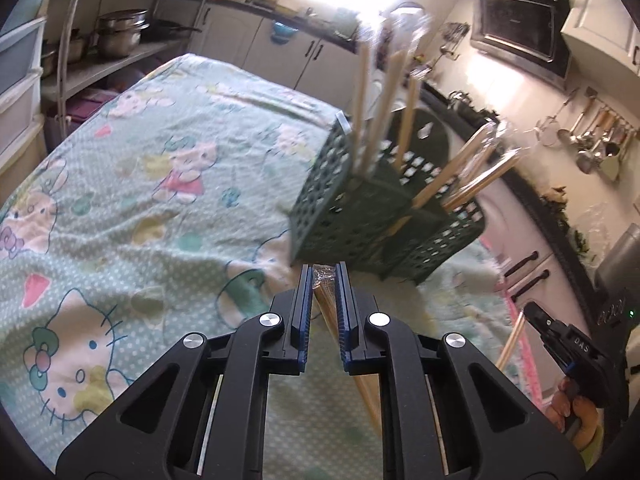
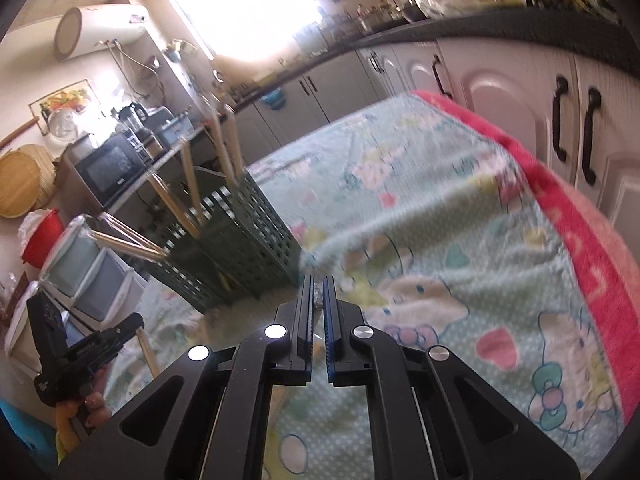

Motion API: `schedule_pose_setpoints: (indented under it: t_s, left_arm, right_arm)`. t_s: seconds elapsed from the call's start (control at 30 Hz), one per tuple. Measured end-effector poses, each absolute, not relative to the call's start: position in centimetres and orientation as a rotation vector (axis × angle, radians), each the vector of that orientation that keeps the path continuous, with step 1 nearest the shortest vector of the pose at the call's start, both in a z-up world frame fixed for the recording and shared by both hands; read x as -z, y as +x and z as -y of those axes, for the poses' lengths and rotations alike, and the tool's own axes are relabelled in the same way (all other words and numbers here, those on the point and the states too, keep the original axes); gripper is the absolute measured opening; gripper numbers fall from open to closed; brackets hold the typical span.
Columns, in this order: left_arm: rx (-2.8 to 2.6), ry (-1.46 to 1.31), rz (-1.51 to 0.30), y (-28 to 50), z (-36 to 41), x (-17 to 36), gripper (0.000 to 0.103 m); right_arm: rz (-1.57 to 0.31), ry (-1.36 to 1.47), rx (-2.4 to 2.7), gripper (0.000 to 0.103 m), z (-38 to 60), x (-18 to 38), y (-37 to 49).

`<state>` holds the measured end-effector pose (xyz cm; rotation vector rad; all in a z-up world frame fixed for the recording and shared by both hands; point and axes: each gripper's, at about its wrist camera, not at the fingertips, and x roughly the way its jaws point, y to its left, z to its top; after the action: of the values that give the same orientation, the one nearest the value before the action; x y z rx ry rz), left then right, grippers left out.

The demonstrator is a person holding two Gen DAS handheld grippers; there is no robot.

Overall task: Organize utensils
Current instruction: 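Lift the wrapped chopsticks with the left tool and carry them over the caddy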

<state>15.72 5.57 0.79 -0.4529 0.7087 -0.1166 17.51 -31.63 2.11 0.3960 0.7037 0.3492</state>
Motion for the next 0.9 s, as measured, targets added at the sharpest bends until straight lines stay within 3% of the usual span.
schedule_pose_setpoints:
  t_s: [0.9]
  left_arm:
    - [0.248,-0.340,-0.533,16.2,-1.6,-10.9,0.006]
  right_arm:
    - [-0.498,0.277,-0.509,0.002,26.7,-11.5,16.9]
